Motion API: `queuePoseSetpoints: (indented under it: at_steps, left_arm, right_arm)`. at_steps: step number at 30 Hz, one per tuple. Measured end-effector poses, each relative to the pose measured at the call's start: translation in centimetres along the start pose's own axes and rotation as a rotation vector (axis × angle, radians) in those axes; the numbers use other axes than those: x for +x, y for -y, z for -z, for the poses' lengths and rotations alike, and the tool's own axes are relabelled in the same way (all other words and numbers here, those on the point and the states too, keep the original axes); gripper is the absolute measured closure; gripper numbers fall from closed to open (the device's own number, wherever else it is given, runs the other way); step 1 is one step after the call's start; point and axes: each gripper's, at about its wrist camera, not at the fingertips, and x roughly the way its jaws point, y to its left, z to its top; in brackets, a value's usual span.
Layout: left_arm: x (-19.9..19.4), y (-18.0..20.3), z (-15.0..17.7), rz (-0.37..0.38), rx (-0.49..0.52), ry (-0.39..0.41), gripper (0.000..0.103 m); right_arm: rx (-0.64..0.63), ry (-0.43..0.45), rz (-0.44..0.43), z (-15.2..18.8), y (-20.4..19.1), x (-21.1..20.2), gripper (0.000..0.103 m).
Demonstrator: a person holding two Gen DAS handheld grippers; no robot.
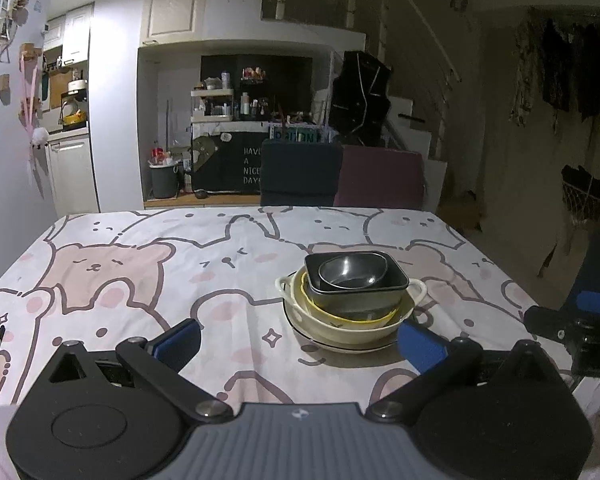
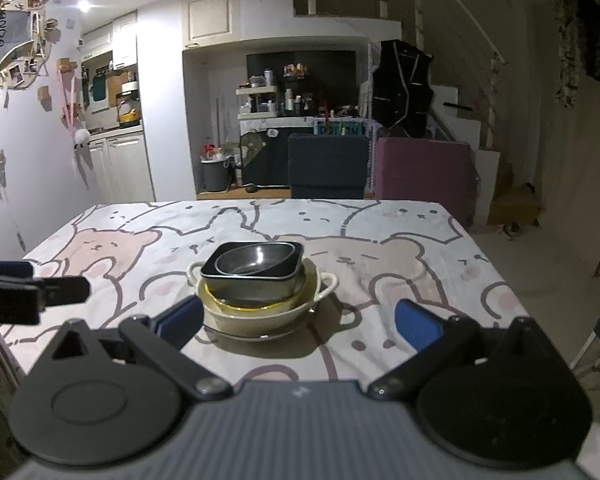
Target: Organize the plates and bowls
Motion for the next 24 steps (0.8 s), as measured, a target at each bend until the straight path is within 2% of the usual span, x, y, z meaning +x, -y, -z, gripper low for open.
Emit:
queuePoseSetpoints:
  at_steps: [10, 24]
  left_arm:
    - [-0.7, -0.4, 1.0, -0.021, 0.004, 0.015, 0.000]
    - [-0.7, -0.9, 1.0, -0.017, -0.010, 0.015, 0.000]
  right_arm:
    - [0.034, 0.033, -0.017, 0.4, 0.3, -0.6, 0.000]
    - [0.036, 0.034, -0.036, 0.9, 0.0, -0.5, 0.000]
